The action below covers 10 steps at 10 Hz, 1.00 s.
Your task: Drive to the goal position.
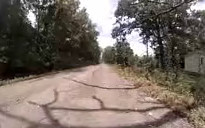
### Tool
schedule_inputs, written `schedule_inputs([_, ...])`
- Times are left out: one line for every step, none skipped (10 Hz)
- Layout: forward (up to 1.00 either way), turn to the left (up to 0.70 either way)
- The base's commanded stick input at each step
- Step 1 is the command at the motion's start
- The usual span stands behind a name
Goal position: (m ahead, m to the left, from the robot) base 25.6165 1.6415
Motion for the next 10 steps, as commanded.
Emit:
schedule_inputs([0.70,-0.35])
schedule_inputs([0.70,-0.35])
schedule_inputs([0.70,0.00])
schedule_inputs([0.70,0.00])
schedule_inputs([0.70,0.00])
schedule_inputs([0.70,0.00])
schedule_inputs([0.70,0.00])
schedule_inputs([0.70,0.00])
schedule_inputs([0.70,0.00])
schedule_inputs([0.70,0.00])
